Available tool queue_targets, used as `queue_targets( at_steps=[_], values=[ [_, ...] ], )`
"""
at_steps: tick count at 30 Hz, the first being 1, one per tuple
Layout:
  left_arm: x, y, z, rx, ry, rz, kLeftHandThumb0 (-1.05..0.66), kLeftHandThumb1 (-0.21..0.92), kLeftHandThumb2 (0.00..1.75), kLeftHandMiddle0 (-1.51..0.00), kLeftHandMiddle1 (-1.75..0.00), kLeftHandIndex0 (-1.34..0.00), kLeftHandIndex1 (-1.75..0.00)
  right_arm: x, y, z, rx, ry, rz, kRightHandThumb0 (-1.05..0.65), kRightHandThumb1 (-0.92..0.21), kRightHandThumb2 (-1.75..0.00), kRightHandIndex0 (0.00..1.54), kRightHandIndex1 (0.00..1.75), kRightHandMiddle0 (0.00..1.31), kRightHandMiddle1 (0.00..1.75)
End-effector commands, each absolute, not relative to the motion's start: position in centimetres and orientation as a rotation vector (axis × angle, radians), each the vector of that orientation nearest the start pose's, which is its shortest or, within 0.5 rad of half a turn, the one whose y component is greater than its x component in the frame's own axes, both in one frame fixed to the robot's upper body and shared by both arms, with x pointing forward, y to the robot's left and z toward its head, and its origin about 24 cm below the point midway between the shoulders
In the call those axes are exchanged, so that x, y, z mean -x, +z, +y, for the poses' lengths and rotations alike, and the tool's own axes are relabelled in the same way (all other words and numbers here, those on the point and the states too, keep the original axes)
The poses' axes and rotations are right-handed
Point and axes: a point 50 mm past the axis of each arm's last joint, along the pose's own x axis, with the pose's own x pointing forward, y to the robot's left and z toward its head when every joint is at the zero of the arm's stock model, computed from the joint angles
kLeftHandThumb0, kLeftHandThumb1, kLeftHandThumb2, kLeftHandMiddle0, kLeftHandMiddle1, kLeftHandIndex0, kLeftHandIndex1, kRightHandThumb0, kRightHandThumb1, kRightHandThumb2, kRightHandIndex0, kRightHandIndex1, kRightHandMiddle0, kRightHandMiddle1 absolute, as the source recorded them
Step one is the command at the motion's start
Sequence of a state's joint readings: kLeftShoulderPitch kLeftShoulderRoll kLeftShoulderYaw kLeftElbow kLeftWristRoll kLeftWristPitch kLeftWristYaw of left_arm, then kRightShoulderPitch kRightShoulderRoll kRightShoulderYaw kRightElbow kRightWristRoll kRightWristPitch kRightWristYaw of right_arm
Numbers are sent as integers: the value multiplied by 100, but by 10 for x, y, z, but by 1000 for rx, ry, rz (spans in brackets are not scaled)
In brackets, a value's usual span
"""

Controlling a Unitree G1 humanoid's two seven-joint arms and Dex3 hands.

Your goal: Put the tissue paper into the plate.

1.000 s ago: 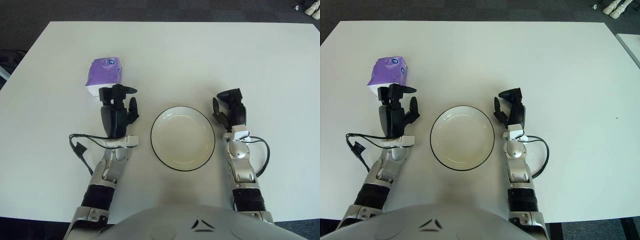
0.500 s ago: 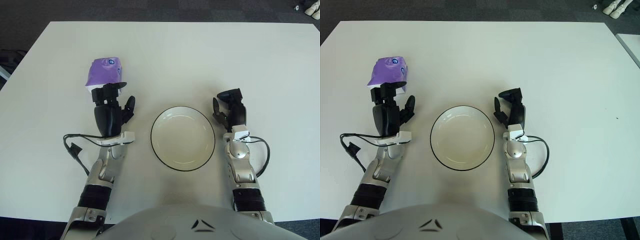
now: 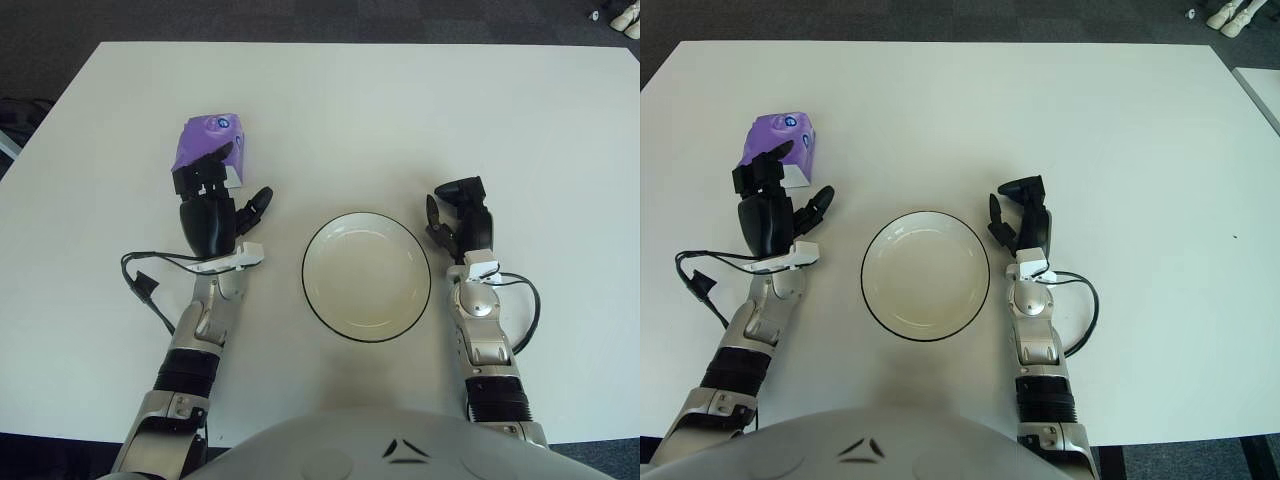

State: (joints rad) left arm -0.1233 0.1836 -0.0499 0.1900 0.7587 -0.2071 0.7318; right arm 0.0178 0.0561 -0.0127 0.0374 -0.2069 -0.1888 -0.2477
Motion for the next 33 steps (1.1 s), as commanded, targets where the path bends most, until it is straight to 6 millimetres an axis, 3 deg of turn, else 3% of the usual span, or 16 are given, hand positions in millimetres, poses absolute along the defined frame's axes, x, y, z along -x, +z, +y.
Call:
queue_targets(
  at_steps=[1,21,33],
  values=[
    [-267,59,183,-888,477,-415,-98,82,45,0,-81,0,-77,-233,7,-154,130,-248,75,-35,-85,-63,58,115,23,175],
    [-302,80,194,-999,384,-424,-105,92,37,0,-57,0,-43,-233,8,-154,131,-244,58,-35,-88,-58,59,113,21,175],
    [-314,93,202,-1036,417,-415,-105,92,40,0,-50,0,-37,-233,9,-153,126,-243,55,-35,-86,-61,59,114,23,175]
  ],
)
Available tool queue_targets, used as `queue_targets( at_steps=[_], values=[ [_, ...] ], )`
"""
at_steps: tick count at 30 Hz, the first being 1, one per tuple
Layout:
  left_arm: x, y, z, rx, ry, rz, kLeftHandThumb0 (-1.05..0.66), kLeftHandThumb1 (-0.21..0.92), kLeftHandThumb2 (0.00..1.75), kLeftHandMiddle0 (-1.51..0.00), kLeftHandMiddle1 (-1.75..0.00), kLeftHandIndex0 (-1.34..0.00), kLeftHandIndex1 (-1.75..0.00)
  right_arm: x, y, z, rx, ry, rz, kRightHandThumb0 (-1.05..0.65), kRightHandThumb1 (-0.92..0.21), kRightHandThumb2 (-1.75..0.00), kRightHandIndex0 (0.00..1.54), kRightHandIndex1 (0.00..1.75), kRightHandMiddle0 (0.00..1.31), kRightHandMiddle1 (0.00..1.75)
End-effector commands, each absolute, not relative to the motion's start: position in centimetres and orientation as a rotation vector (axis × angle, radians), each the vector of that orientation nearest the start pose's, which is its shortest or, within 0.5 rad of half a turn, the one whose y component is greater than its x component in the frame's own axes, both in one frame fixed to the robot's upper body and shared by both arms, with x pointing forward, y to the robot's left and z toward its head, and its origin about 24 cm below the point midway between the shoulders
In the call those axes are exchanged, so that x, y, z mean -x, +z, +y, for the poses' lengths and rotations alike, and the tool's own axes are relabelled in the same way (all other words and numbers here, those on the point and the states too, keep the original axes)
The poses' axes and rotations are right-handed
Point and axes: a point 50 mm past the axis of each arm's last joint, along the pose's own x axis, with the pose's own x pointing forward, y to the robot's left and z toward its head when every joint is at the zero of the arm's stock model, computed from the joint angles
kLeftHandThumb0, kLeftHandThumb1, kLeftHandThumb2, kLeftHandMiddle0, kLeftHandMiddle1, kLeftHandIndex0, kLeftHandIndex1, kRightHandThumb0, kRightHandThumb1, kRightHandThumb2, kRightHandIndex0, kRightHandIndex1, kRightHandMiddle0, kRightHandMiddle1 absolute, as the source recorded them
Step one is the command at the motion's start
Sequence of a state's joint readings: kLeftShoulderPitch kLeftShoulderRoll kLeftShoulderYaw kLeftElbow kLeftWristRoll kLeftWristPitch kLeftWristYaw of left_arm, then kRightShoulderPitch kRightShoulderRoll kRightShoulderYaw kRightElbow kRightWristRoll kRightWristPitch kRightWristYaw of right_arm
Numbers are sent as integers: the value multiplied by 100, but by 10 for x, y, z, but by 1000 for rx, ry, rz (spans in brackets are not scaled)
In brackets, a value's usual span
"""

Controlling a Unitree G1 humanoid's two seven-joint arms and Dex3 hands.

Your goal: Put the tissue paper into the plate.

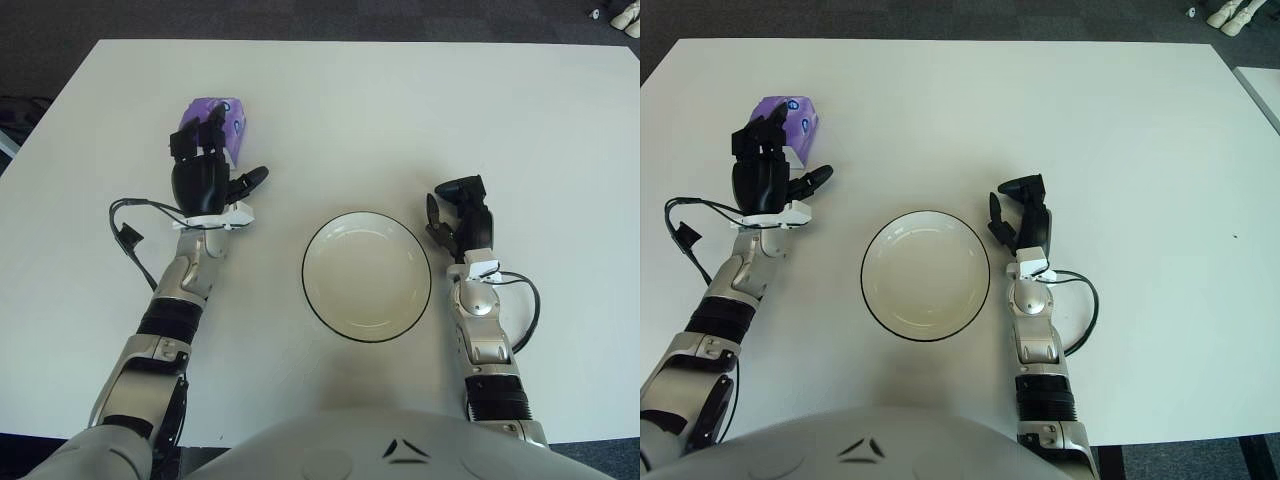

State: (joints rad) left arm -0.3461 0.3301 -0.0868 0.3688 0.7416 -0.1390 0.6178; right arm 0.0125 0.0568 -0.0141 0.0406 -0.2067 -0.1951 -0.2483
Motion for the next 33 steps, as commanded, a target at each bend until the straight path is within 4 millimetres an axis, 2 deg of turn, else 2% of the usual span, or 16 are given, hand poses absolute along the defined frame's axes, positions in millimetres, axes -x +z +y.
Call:
queue_targets(
  at_steps=[1,11,19,27,33],
  values=[
    [-316,96,202,-1040,422,-410,-105,92,40,0,-50,0,-37,-233,8,-153,126,-243,55,-35,-86,-61,59,114,23,175],
    [-320,115,199,-1034,448,-420,-105,92,41,0,-42,0,-31,-233,9,-152,125,-241,58,-35,-86,-61,59,113,23,175],
    [-316,123,198,-1015,479,-466,-105,92,40,0,-48,0,-40,-234,9,-151,121,-245,65,-35,-86,-61,59,114,22,175],
    [-316,131,194,-1065,487,-509,-105,92,50,0,-45,0,-32,-236,9,-151,123,-249,78,-35,-86,-61,59,115,23,175],
    [-326,136,191,-1105,464,-491,-105,92,50,0,-40,0,-30,-236,9,-151,128,-249,76,-35,-86,-61,59,116,23,175]
  ],
)
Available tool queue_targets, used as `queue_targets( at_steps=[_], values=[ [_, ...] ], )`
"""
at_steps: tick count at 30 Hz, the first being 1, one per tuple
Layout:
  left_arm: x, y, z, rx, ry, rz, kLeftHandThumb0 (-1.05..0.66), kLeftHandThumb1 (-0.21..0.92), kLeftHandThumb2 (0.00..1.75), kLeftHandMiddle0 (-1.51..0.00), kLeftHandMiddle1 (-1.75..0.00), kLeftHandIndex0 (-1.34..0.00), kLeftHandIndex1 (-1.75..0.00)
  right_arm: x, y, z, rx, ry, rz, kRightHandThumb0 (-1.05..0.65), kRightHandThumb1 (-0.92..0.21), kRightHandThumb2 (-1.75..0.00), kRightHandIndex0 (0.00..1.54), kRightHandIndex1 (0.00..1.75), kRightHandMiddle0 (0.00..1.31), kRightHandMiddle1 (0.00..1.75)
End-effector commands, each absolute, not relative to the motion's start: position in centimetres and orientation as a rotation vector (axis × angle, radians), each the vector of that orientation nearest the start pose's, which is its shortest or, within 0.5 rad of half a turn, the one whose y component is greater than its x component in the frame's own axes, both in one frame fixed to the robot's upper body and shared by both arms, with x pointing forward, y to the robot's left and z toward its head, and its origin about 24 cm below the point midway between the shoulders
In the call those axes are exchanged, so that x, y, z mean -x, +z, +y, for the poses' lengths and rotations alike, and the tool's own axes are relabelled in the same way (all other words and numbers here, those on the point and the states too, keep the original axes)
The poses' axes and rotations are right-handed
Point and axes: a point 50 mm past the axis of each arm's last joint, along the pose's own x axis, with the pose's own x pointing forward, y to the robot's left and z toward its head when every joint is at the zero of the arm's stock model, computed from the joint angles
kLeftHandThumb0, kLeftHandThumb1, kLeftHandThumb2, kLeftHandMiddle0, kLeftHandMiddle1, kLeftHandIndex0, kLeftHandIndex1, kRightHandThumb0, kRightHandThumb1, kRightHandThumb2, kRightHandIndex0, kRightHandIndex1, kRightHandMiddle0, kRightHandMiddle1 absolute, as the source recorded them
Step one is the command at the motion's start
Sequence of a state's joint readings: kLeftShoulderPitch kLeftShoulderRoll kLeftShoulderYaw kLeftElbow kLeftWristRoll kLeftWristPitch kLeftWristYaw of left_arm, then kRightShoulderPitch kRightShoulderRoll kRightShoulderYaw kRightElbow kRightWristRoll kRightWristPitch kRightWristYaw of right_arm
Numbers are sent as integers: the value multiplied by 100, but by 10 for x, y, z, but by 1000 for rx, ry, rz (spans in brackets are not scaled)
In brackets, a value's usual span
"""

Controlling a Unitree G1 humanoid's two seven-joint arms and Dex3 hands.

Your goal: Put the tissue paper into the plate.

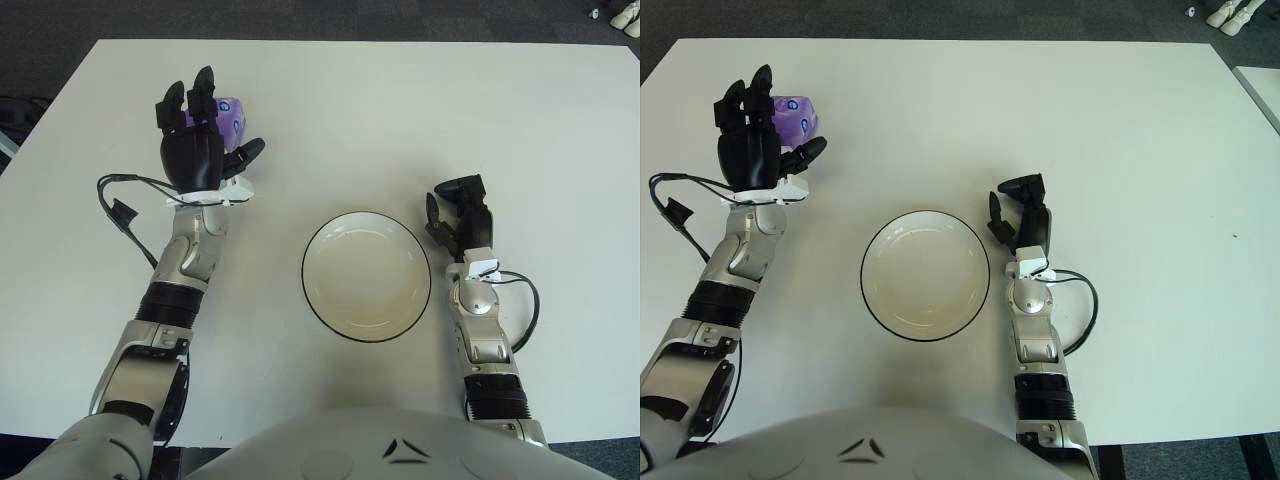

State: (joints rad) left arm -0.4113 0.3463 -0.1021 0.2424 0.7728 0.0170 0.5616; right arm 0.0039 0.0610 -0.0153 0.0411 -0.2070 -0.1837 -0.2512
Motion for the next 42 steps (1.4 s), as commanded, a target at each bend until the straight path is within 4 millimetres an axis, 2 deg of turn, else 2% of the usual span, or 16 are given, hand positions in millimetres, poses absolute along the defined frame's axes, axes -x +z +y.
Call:
queue_targets(
  at_steps=[1,9,20,32,42],
  values=[
    [-329,136,191,-1112,459,-485,-105,92,50,0,-40,0,-29,-236,9,-152,128,-249,75,-35,-86,-61,59,116,23,175],
    [-344,138,192,-1164,405,-425,-105,92,48,0,-45,0,-34,-236,9,-152,125,-245,70,-35,-87,-60,59,116,22,175],
    [-364,137,193,-1191,313,-300,-105,92,49,0,-38,0,-35,-236,9,-153,124,-242,53,-35,-86,-61,59,115,23,175],
    [-377,135,193,-1231,294,-235,-105,92,50,0,-34,0,-36,-235,8,-154,131,-252,57,-36,-84,-65,60,116,24,175],
    [-385,136,191,-1264,257,-182,-105,92,50,0,-33,0,-26,-235,9,-155,135,-248,47,-36,-84,-65,59,115,24,175]
  ],
)
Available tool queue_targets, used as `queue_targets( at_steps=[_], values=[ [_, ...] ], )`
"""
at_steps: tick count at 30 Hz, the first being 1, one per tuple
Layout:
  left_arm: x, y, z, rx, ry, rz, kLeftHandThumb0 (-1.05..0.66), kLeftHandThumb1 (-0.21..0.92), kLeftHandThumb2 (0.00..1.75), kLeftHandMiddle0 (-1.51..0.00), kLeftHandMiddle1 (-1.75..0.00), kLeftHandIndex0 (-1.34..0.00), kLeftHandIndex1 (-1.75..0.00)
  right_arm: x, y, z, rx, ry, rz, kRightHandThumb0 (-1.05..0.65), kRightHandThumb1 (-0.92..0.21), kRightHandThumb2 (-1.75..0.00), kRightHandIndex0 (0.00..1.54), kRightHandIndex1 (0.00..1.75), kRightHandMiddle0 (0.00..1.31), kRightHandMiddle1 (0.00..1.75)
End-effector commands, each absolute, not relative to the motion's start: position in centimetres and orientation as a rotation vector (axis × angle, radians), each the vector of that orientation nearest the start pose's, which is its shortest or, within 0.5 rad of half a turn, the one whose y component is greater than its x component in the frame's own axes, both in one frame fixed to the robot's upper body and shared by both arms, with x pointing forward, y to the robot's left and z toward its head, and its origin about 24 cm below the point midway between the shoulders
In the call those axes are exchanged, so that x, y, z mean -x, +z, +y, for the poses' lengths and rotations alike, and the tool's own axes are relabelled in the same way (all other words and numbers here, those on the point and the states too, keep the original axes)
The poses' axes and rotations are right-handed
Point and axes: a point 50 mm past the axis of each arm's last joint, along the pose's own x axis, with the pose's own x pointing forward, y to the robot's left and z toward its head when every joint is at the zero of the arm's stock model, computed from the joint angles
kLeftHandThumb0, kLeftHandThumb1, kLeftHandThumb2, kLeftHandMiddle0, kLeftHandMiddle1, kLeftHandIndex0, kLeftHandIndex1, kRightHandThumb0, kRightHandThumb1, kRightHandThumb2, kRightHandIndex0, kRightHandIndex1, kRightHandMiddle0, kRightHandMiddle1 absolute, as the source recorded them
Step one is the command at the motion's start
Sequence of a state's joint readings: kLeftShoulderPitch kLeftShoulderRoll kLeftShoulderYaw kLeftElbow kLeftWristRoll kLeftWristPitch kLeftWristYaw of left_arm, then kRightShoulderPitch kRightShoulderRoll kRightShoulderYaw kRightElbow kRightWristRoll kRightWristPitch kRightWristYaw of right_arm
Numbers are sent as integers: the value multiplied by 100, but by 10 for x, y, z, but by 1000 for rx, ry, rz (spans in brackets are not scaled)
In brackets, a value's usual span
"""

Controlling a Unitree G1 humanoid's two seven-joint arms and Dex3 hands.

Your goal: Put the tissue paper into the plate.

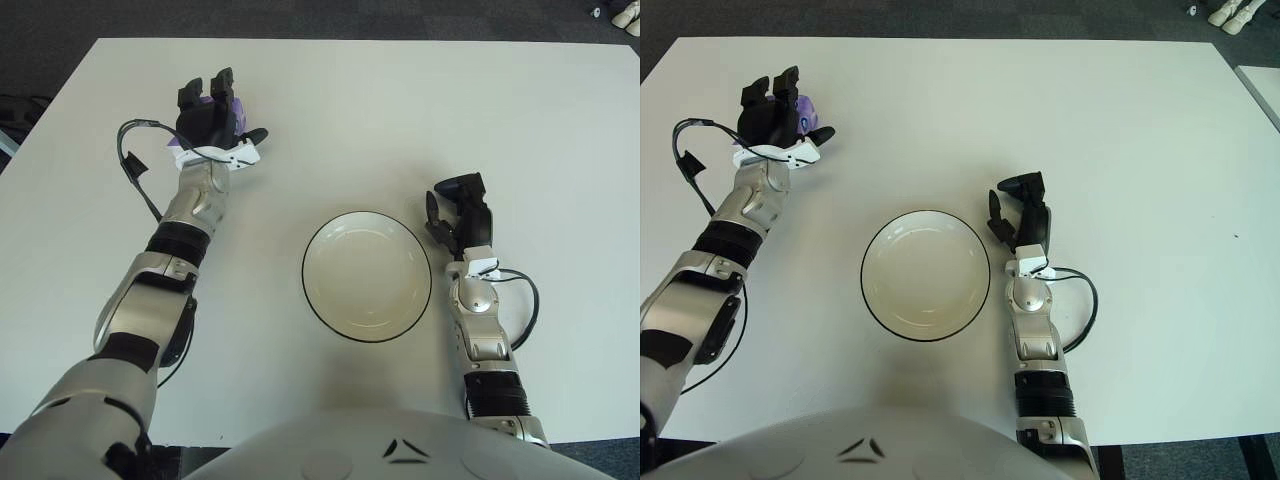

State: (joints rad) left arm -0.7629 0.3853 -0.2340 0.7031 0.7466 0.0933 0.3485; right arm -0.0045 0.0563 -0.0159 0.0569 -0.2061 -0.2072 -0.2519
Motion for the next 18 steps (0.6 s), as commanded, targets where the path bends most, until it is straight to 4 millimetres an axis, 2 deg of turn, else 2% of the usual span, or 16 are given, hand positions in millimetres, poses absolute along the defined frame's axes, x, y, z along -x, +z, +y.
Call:
queue_targets(
  at_steps=[1,9,18],
  values=[
    [-385,136,191,-1266,255,-177,-105,92,50,0,-32,0,-26,-235,9,-155,135,-248,46,-36,-84,-65,59,115,24,175],
    [-392,131,192,-1267,226,-116,-105,92,54,0,-33,0,-27,-235,9,-156,135,-252,51,-36,-83,-66,59,115,24,175],
    [-396,117,195,-1245,185,-23,-104,92,55,0,-32,0,-30,-235,9,-158,136,-254,51,-36,-83,-66,58,115,24,175]
  ],
)
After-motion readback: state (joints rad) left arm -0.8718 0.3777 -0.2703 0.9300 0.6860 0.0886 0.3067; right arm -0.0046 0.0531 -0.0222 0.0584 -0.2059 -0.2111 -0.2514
